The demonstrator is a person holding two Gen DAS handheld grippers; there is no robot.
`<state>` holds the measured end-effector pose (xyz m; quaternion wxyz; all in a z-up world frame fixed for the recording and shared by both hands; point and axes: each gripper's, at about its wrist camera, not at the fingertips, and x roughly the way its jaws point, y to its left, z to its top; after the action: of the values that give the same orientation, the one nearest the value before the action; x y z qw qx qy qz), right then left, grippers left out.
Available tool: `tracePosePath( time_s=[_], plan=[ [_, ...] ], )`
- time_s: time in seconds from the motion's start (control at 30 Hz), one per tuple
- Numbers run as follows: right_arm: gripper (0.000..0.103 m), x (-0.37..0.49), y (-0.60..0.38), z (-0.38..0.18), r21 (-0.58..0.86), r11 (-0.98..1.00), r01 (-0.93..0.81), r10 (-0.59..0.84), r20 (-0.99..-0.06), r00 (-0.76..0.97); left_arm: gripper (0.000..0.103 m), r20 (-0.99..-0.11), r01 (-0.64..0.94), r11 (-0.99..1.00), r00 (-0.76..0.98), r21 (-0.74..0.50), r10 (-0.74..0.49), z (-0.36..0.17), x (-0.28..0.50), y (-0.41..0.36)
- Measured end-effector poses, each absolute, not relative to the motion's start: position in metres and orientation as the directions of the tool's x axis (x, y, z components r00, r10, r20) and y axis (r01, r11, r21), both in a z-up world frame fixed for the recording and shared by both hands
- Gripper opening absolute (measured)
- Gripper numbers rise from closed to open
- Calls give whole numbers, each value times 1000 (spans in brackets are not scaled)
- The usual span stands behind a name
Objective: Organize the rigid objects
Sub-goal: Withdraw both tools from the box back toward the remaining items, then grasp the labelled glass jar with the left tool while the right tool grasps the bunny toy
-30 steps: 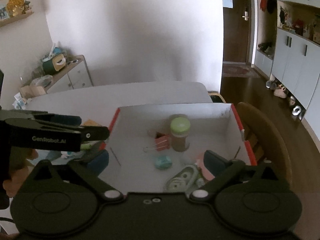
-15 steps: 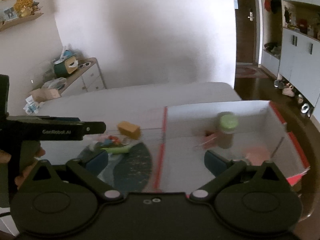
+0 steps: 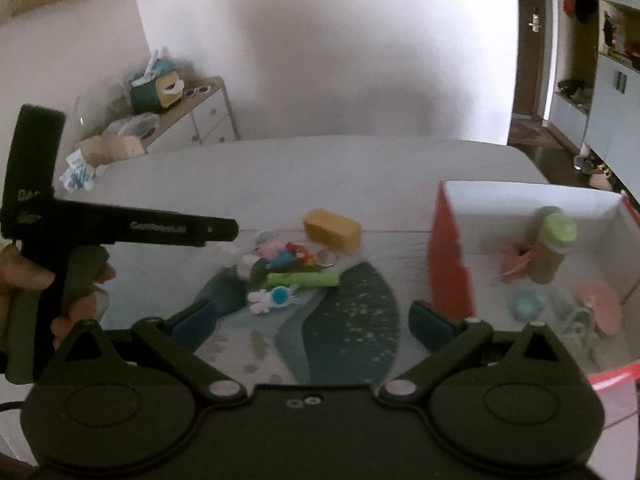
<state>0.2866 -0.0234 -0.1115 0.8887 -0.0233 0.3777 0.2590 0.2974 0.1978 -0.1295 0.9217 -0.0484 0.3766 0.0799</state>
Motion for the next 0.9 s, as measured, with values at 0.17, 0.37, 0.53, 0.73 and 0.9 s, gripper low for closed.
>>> tracePosePath(
  time_s=[0.17,0.37,0.53,0.73,0.9],
  plan=[
    [102,294,8,-129,131,848,-514,445,-703,554,82,-722,-189,982,682,-21,116,-149,303,214],
    [100,300,36,-155,82,827,-556,427,-735,526,82,-737,-142,990,669,-1,95,-167,309,216],
    [99,307,52,-172,53,813,-579,410,-758,507,82,-742,-116,993,663,25,96,-179,312,216],
    [95,319,70,-188,29,794,-607,399,-778,485,82,-749,-102,994,657,30,90,-188,319,223],
    [86,325,82,-198,18,779,-627,399,-785,474,82,-749,-84,996,658,24,74,-191,326,226]
  ],
)
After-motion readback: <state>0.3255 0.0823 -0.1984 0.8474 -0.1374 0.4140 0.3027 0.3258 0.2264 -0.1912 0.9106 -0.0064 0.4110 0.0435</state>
